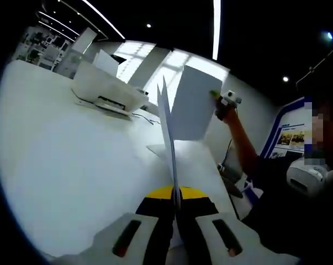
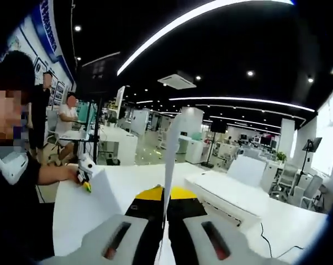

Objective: Organize the stack of printing papers by aligning and flattening the scattered papers on the table

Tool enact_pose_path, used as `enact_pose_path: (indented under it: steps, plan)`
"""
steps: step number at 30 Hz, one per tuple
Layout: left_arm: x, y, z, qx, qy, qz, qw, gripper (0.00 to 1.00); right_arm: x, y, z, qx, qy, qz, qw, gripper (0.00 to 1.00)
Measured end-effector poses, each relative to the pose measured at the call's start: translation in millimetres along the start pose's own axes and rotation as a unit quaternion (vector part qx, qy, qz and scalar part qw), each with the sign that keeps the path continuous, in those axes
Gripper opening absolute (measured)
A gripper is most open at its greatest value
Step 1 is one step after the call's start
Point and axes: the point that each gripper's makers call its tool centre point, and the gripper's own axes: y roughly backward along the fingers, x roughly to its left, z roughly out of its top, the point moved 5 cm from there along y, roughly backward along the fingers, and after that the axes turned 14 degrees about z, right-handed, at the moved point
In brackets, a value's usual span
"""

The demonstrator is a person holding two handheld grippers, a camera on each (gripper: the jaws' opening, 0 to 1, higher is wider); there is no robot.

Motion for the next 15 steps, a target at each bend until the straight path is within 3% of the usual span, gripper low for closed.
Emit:
enact_pose_path:
  steps: [7,15]
  plan:
    - [1.0,0,0.2,0.001,0.001,0.001,1.0000,0.06,20,-3,14.5,0.008,0.006,0.047,0.9988,0.00]
    - [-0.3,-1,-0.8,0.002,-0.002,0.003,1.0000,0.06,46,-11,12.2,0.024,-0.018,0.123,0.9919,0.00]
